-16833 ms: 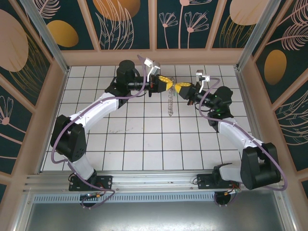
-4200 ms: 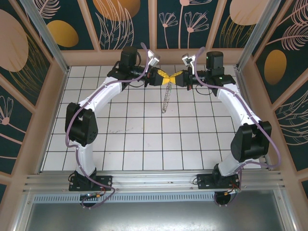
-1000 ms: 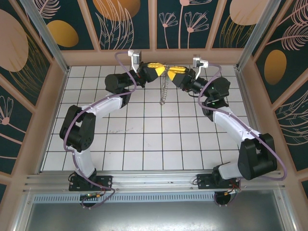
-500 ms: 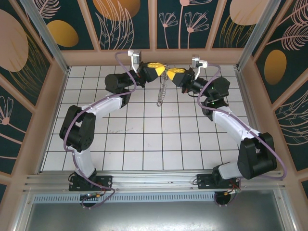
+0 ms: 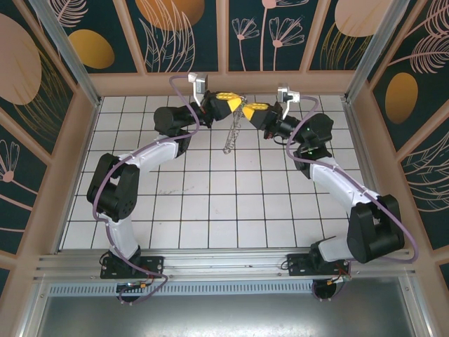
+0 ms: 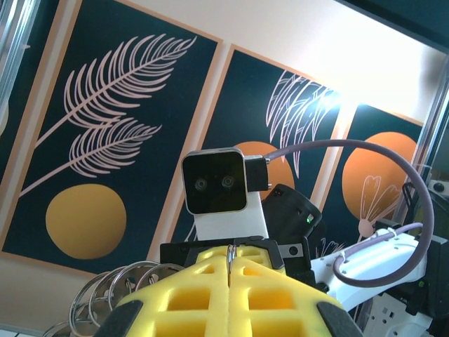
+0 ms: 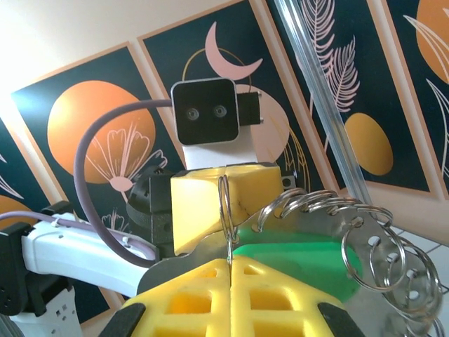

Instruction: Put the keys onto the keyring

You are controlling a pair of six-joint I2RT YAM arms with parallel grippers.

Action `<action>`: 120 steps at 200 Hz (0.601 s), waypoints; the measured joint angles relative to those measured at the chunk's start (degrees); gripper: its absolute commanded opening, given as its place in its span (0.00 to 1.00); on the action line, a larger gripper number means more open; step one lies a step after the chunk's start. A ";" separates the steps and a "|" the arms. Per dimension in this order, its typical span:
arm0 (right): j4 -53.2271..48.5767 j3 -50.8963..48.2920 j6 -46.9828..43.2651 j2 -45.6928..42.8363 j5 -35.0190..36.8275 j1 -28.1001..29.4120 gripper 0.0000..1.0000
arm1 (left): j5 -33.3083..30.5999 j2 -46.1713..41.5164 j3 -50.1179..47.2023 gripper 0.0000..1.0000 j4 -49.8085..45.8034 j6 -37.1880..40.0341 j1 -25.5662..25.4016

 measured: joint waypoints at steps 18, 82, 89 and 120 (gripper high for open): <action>-1.77 -0.04 -1.51 -0.48 -0.07 0.00 0.00 | 0.20 0.00 0.00 0.00 -0.42 0.37 -0.02; -3.19 2.08 -2.43 2.29 -1.64 0.35 0.00 | 0.11 0.00 0.00 0.00 -0.68 0.48 0.04; -3.19 2.49 -2.43 2.80 -1.79 0.52 0.00 | 0.11 0.00 0.00 0.00 -0.68 0.50 0.11; -3.74 4.33 -2.43 4.07 -2.32 1.09 0.00 | -0.68 -0.02 0.00 0.00 -0.26 0.48 0.33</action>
